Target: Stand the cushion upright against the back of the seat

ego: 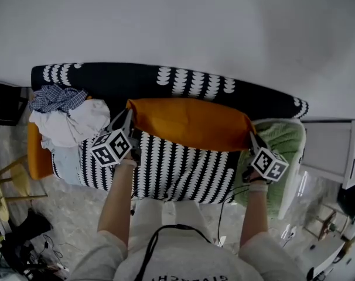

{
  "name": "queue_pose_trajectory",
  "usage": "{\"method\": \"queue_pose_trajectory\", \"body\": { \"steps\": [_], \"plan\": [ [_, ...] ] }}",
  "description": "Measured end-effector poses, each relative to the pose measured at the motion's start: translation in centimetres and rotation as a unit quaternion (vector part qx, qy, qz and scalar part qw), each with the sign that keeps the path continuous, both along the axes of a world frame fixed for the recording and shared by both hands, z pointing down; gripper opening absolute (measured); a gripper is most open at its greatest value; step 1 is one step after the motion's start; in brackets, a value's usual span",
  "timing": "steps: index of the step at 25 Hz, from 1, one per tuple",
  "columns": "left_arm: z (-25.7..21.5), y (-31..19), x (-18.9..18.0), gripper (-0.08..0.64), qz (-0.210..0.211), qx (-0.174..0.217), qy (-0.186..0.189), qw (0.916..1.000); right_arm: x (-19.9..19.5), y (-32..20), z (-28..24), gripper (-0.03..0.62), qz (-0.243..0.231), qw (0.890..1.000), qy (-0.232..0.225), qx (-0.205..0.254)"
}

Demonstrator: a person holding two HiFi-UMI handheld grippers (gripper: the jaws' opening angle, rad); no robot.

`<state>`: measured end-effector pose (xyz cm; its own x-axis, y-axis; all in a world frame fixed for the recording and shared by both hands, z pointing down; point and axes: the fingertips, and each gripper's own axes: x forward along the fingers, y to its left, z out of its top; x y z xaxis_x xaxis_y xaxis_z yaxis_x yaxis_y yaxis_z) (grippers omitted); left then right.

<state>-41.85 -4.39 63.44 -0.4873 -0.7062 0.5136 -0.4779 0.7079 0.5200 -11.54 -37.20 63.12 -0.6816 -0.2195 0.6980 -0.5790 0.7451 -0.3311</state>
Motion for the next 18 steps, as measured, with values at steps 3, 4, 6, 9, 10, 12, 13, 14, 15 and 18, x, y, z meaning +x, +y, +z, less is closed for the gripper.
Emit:
{"method": "queue_pose_trajectory", "body": {
  "steps": [3,4,6,9,10,12,13,14,15,18],
  "plan": [
    [-0.1,-0.6,-0.4,0.064,0.005,-0.001,-0.012,0.9999,-0.7,-0.8,0.3,0.04,0.005,1.0,-0.01,0.008],
    [-0.3,-0.7,-0.5,0.064,0.003,0.0,-0.013,0.9999,-1.1,-1.1,0.3,0.04,0.006,1.0,-0.014,0.013],
    [-0.7,-0.7,-0.5,0.063,-0.004,0.0,-0.015,0.9999,-1.8,-1.7,0.1,0.04,0.005,1.0,-0.02,0.019],
    [-0.8,-0.8,-0.8,0.063,-0.012,-0.003,-0.017,0.9998,-2.9,-2.5,0.1,0.04,-0.009,1.0,-0.014,0.014],
    [-0.5,-0.8,-1.0,0.064,-0.014,-0.007,-0.017,0.9997,-3.2,-2.5,0.5,0.04,-0.02,1.0,-0.004,0.009],
    [0.3,-0.7,-1.4,0.064,-0.019,-0.018,-0.018,0.9995,-3.6,-2.0,1.1,0.04,-0.042,0.999,0.019,0.005],
    [0.6,-0.6,-1.6,0.064,-0.02,-0.023,-0.02,0.9993,-3.6,-1.7,1.3,0.04,-0.052,0.998,0.028,0.009],
    [0.8,-0.6,-1.8,0.064,-0.021,-0.027,-0.023,0.9991,-3.7,-1.3,1.4,0.04,-0.059,0.998,0.033,0.015],
    [0.8,-0.5,-2.0,0.064,-0.022,-0.029,-0.027,0.999,-3.7,-1.1,1.3,0.04,-0.063,0.997,0.032,0.021],
    [0.5,-0.2,-2.8,0.064,-0.034,-0.016,-0.027,0.9989,-4.1,-0.9,0.8,0.04,-0.062,0.998,0.005,0.018]
  ]
}}
